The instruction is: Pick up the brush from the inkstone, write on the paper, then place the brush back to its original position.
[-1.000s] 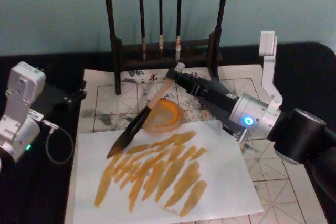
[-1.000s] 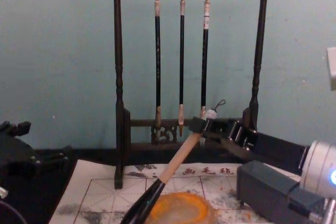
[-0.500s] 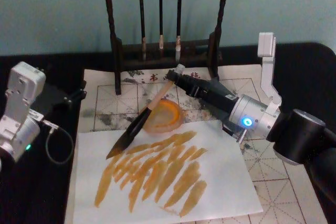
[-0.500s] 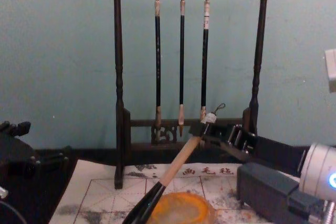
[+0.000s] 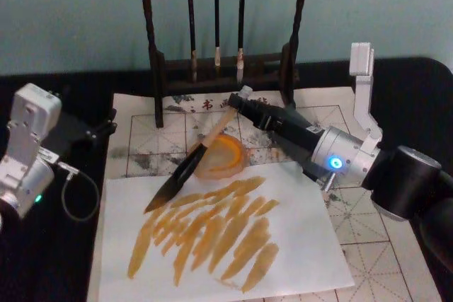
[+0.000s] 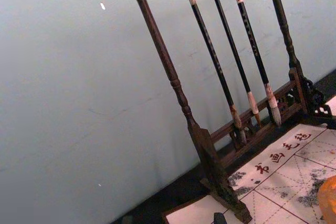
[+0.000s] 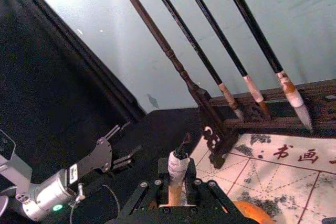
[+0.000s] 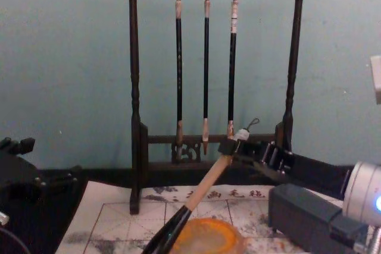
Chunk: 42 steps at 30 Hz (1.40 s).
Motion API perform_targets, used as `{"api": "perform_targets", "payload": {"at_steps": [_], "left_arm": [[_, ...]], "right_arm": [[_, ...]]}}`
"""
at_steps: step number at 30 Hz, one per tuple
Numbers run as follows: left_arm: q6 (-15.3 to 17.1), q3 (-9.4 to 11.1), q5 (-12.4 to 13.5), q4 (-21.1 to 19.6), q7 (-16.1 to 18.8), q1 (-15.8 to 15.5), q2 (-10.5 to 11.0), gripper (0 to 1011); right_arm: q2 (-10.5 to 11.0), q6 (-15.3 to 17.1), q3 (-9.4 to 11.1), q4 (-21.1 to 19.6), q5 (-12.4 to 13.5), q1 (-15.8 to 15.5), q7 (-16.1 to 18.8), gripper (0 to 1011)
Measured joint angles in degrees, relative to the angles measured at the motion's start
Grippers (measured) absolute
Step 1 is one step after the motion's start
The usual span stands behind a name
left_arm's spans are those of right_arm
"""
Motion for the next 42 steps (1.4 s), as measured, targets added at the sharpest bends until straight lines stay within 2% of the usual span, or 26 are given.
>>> {"api": "perform_targets", "payload": {"at_steps": [26, 42], "left_arm": [[0.0, 0.0, 0.0, 0.0, 0.0, 0.0, 0.0, 1001], [0.0, 0.0, 0.0, 0.0, 0.0, 0.0, 0.0, 1001]], "right_arm": [[0.7, 0.5, 1.9, -0.8, -0.6, -0.2, -0.8, 195], [1.6, 1.2, 2.7, -2.2, 0.5, -0.7, -1.0, 195]]}}
